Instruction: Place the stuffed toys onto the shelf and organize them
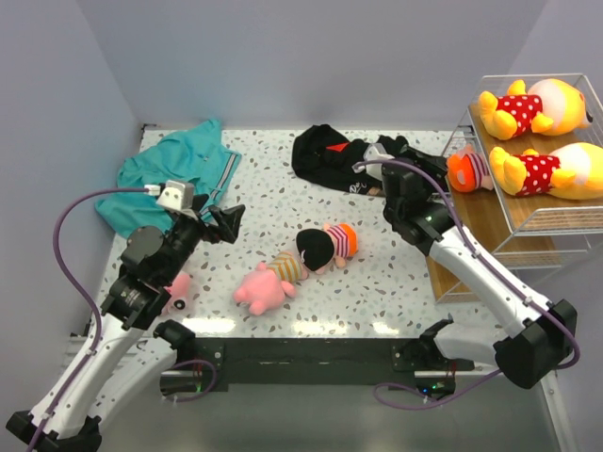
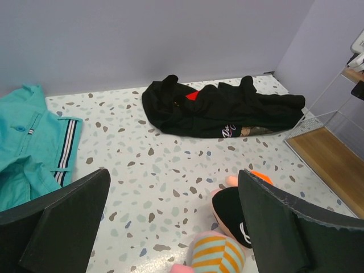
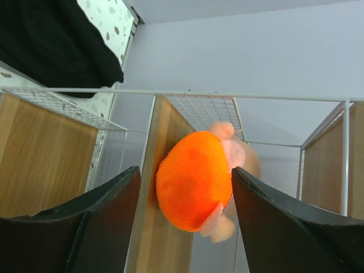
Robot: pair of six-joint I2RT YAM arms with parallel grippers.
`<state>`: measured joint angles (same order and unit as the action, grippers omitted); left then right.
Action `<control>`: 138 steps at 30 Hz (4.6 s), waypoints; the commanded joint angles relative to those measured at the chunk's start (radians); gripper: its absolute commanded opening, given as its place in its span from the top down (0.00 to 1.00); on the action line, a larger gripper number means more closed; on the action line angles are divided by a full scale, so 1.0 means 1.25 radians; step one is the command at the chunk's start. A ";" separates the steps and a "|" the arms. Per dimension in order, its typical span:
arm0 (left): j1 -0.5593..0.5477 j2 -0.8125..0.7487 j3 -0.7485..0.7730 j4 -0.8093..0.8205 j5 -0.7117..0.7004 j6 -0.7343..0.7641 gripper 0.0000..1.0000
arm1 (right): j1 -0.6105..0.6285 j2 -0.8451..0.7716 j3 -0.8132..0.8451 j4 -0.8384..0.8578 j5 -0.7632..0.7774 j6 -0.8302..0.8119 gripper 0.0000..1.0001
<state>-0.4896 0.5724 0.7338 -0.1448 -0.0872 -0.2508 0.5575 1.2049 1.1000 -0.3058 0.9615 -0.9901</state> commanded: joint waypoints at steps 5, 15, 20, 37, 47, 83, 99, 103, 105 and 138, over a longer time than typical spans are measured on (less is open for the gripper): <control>-0.002 -0.011 0.019 0.016 -0.019 -0.004 0.00 | -0.013 -0.001 0.027 0.003 -0.082 -0.007 0.59; -0.002 -0.011 0.019 0.015 -0.016 -0.006 0.00 | -0.111 0.030 0.054 0.015 -0.039 0.013 0.66; -0.002 -0.008 0.018 0.016 -0.009 -0.006 0.00 | -0.120 0.040 0.053 0.022 -0.056 0.012 0.66; -0.002 0.097 0.053 -0.063 -0.075 -0.112 0.02 | 0.150 0.056 0.282 -0.272 -0.442 0.490 0.39; -0.003 0.297 0.160 -0.206 -0.031 -0.025 0.02 | 0.159 -0.134 0.000 -0.100 -0.812 0.783 0.01; -0.102 0.908 0.287 0.012 0.337 -0.163 0.30 | 0.159 -0.224 -0.043 -0.138 -0.848 0.939 0.01; -0.053 0.628 0.303 0.015 0.322 -0.077 1.00 | 0.159 -0.186 0.040 -0.013 -0.964 1.132 0.03; 0.040 0.515 0.250 0.049 0.439 -0.072 1.00 | 0.159 -0.181 0.107 0.016 -1.004 1.144 0.06; 0.066 0.453 0.210 0.087 0.488 -0.062 1.00 | 0.160 -0.182 0.135 0.038 -1.015 1.142 0.08; 0.076 0.114 0.136 0.284 0.707 -0.095 1.00 | 0.096 -0.197 0.312 -0.212 -1.176 0.964 0.06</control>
<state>-0.3950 0.7410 0.8200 0.1947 0.8070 -0.3820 0.6891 0.9657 1.4399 -0.5816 -0.3985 0.2417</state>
